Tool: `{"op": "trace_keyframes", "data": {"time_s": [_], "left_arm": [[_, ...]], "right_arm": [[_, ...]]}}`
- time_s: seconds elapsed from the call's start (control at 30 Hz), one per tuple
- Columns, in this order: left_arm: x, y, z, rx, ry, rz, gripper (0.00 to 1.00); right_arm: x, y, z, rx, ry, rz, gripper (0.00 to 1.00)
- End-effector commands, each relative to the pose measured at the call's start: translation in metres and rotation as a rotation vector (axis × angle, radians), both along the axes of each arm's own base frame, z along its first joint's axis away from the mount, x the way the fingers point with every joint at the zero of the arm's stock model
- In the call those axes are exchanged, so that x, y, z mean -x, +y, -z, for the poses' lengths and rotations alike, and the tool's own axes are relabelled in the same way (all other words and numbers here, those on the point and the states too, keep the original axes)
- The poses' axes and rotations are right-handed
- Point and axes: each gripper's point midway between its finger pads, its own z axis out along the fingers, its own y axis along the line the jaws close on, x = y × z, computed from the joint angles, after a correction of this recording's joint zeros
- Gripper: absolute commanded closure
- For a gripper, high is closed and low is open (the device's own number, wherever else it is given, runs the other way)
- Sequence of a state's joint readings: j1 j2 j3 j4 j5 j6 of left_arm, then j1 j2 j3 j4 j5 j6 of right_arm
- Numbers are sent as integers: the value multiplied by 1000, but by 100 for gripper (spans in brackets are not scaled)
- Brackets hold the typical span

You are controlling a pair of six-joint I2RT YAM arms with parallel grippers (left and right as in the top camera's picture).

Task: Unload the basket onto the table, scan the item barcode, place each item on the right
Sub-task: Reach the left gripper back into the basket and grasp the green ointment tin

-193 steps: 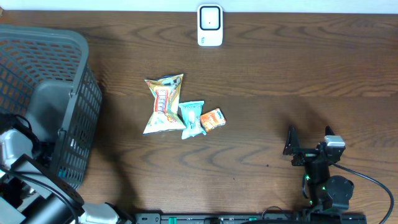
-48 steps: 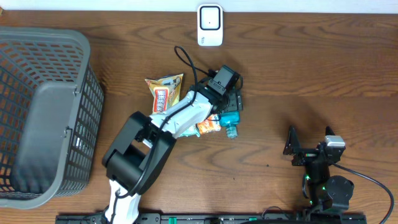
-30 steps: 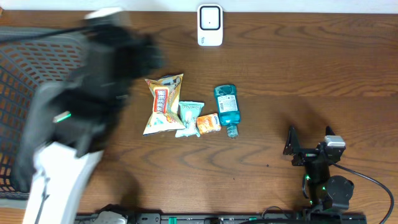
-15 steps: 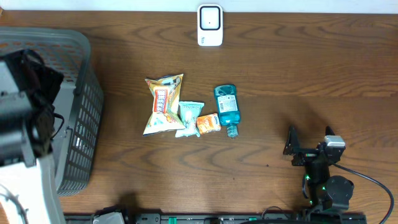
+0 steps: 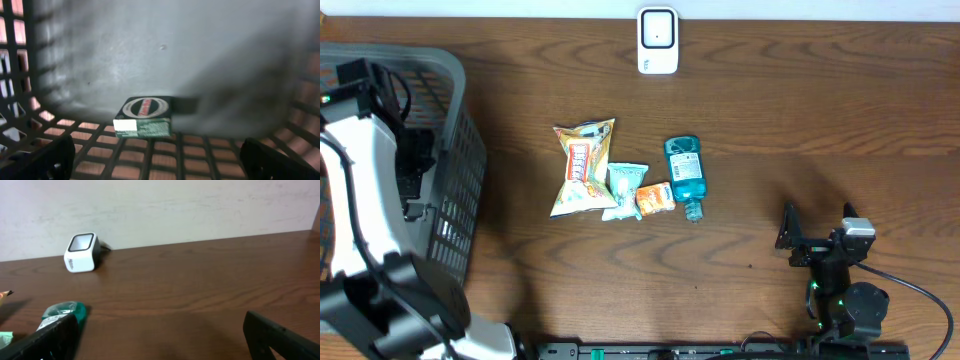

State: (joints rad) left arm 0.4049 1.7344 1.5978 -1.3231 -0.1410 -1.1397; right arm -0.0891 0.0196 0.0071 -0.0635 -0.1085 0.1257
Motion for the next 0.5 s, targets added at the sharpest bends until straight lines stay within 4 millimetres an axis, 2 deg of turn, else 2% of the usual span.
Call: {"op": "trace_keyframes", "data": {"time_s": [0.0,0.17,0.47], "left_arm": [[6,0,25,88,52,-84,2],[14,-2,50,117,117,-92,2],[18,-9,88,146,113,-66,2]], "right_arm": [[0,1,2,-8,5,-3,1],[0,1,2,-8,5,-3,1],[0,1,2,-8,5,-3,1]]}}
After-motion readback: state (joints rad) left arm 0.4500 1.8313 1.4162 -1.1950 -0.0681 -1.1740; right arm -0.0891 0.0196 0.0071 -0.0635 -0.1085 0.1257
